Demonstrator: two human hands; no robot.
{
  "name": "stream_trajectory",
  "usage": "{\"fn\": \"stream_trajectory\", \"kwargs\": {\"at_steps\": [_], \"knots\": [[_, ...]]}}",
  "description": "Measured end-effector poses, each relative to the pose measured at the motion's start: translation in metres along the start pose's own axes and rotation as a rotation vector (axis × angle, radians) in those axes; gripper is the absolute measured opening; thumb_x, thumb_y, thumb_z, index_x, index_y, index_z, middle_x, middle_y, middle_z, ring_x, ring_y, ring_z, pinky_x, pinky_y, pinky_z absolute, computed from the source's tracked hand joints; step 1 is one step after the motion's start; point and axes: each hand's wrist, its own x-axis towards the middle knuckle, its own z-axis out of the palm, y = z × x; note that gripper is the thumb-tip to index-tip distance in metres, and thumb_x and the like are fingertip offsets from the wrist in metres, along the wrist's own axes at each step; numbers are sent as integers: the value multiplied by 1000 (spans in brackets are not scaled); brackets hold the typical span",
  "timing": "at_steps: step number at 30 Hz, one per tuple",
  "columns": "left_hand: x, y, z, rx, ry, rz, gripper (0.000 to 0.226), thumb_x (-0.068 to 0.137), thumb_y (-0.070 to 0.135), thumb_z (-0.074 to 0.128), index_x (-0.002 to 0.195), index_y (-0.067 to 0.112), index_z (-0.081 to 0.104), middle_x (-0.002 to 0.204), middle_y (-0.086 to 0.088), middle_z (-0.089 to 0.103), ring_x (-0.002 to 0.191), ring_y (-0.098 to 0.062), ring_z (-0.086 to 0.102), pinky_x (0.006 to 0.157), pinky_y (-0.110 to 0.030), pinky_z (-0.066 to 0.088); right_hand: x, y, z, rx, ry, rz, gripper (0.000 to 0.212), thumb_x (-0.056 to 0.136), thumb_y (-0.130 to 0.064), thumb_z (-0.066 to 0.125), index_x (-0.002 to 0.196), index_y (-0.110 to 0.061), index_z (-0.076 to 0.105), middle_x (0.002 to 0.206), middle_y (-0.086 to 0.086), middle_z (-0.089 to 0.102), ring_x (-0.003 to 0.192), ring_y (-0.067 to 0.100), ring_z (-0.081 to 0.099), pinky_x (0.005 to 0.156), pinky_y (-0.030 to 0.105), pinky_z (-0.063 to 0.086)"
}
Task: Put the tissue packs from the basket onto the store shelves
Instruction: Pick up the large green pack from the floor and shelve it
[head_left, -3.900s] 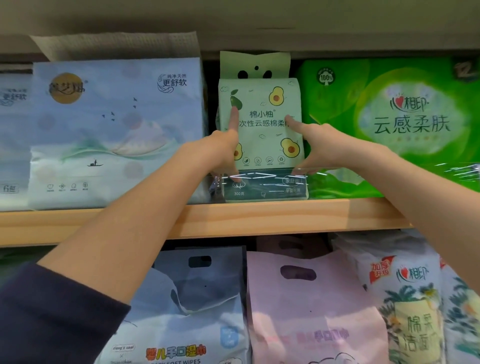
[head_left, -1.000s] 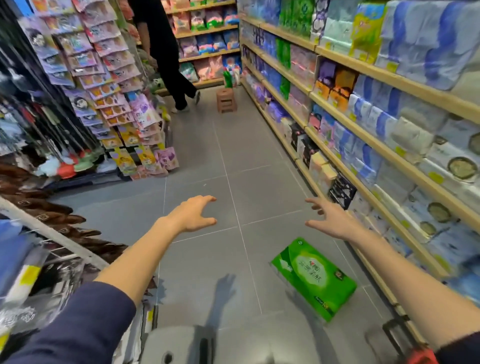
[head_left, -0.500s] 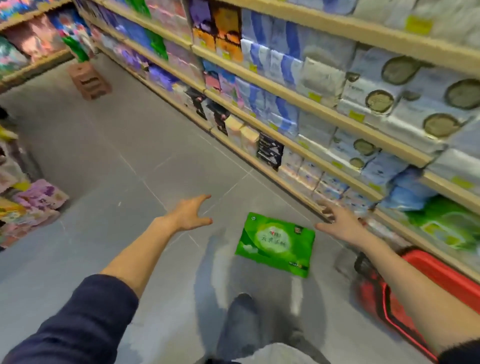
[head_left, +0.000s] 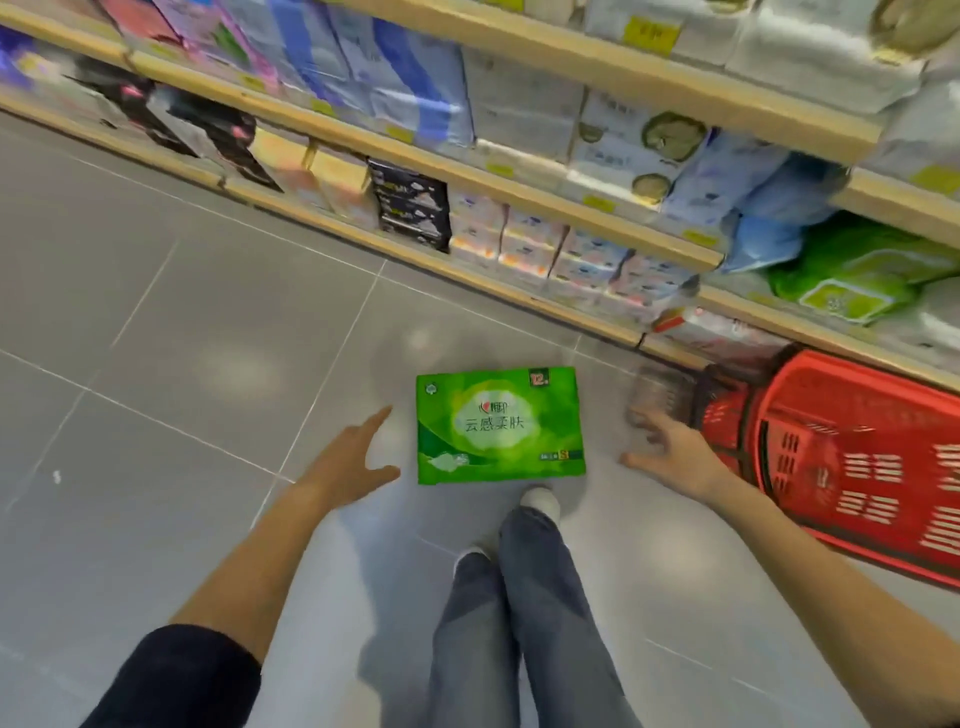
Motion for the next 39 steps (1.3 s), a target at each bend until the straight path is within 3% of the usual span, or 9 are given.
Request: {"fn": "stream_trajectory", "kwargs": {"at_steps": [4, 7, 11, 17, 19, 23, 26, 33, 39], "knots": [[89, -50, 62, -52, 12, -73, 92, 80, 40, 64, 146, 36, 1, 149, -11, 32, 132, -31, 36, 105, -38, 31, 87, 61, 54, -52, -45, -6, 77, 74, -17, 75, 138, -7, 35, 144, 16, 40, 131, 29, 40, 107, 31, 30], [154, -86, 115, -57, -2, -91, 92, 82, 37, 65, 147, 32, 1, 147, -14, 35, 130, -32, 38, 104, -41, 33, 152, 111, 95, -103, -64, 7, 86, 70, -29, 77, 140, -9, 33, 145, 15, 38, 133, 28, 37, 106, 25, 25], [240, -121, 182, -129, 20, -100, 97, 78, 38, 69, 148, 28, 3, 145, -18, 37, 129, -33, 37, 103, -44, 34, 233, 179, 151, -147, -85, 14, 89, 71, -21, 76, 143, -13, 24, 143, 19, 38, 131, 32, 36, 104, 29, 25], [333, -161, 250, -255, 36, -111, 121, 46, 75, 66, 142, 49, -3, 152, -13, 20, 137, -30, 28, 108, -43, 29, 321, 259, 222, -66, -90, 44, 101, 69, -30, 76, 143, -31, 7, 151, 16, 23, 140, 28, 19, 106, 25, 20], [350, -174, 262, -278, 63, -96, 122, 46, 74, 70, 138, 55, -7, 150, -10, 22, 136, -29, 29, 108, -42, 30, 336, 271, 236, 7, -69, 34, 104, 64, -46, 74, 138, -44, 2, 155, 12, 9, 143, 22, 9, 109, 25, 14], [365, -189, 282, -325, 56, -36, 133, 33, 77, 73, 131, 63, -15, 146, 0, 34, 128, -23, 41, 104, -43, 39, 351, 285, 258, 93, -30, 24, 128, 27, -86, 61, 132, -57, -7, 152, 5, 12, 137, 20, 21, 111, 32, 21], [367, -189, 286, -407, 98, -16, 131, 26, 77, 74, 127, 69, -10, 138, 14, 38, 119, -11, 44, 100, -35, 41, 353, 287, 264, 125, 10, 53, 129, 19, -84, 64, 124, -69, -9, 150, 4, 14, 134, 28, 27, 109, 42, 29], [366, -182, 285, -515, 116, 6, 131, 24, 73, 78, 127, 70, -3, 143, 15, 33, 126, -10, 40, 104, -34, 37, 354, 279, 265, 151, 35, 59, 132, 19, -84, 64, 129, -65, -5, 143, 8, 31, 129, 26, 34, 105, 42, 33], [354, -164, 274, -457, 149, 2, 127, 43, 52, 82, 132, 63, -7, 145, 13, 32, 129, -18, 41, 104, -43, 40, 345, 259, 257, -53, 29, 26, 121, 59, -35, 83, 134, -59, -9, 135, 15, 37, 114, 33, 47, 95, 51, 44]]}}
